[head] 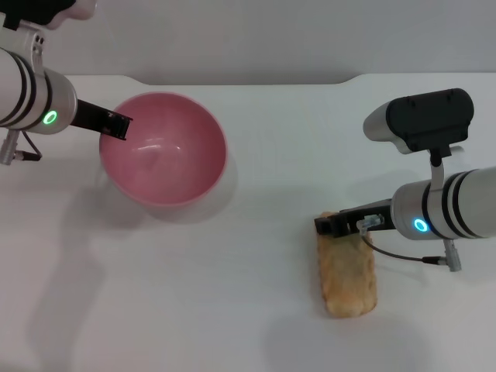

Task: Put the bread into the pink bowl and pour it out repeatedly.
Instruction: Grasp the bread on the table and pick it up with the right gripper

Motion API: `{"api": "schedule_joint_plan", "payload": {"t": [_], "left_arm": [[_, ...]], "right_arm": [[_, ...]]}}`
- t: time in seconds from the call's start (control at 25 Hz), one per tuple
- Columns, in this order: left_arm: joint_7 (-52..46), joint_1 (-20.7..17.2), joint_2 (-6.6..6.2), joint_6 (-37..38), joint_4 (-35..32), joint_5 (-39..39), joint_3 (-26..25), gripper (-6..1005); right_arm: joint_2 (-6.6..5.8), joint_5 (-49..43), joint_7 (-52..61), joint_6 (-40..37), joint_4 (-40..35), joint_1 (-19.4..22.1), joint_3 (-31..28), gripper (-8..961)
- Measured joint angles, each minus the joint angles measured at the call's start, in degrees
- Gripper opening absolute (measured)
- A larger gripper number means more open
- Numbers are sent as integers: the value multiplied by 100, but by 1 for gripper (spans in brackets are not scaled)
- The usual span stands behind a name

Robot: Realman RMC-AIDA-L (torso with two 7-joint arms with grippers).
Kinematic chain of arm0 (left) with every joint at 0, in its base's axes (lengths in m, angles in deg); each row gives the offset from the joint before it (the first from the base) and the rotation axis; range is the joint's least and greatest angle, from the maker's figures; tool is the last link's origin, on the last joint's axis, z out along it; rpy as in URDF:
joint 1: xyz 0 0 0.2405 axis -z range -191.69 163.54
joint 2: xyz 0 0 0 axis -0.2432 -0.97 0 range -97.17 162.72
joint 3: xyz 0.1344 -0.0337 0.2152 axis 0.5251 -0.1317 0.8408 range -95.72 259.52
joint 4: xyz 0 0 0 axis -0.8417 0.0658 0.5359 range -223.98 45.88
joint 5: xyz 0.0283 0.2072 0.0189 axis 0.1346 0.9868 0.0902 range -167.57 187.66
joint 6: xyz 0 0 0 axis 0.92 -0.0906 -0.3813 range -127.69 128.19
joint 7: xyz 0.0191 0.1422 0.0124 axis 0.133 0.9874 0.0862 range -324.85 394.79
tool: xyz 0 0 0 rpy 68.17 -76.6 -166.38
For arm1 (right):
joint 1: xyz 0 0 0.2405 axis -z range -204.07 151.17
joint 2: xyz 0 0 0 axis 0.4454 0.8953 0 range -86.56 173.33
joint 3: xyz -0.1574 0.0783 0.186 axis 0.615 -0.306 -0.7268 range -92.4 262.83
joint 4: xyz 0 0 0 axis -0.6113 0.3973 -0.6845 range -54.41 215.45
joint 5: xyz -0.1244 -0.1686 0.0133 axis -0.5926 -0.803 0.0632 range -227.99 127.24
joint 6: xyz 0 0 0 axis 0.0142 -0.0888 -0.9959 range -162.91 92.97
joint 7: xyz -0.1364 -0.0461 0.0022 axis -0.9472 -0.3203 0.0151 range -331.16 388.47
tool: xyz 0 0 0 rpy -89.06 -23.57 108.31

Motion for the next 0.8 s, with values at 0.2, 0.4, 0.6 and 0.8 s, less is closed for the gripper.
{"api": "schedule_joint_plan", "payload": {"t": [0.2, 0.4, 0.6, 0.8], "left_arm": [[2, -11, 1, -2, 0, 0, 27, 47], [8, -25, 8, 39, 12, -19, 52, 47], [13, -16, 22, 52, 88, -46, 77, 47], [13, 17, 37, 103, 248, -65, 222, 47]], "right_arm": [[0, -105, 27, 26, -87, 36, 11, 442], [3, -199, 30, 17, -257, 76, 15, 384], [-11, -321, 6, 118, -852, 110, -28, 356], [-4, -596, 36, 433, -1714, 78, -56, 335]]}}
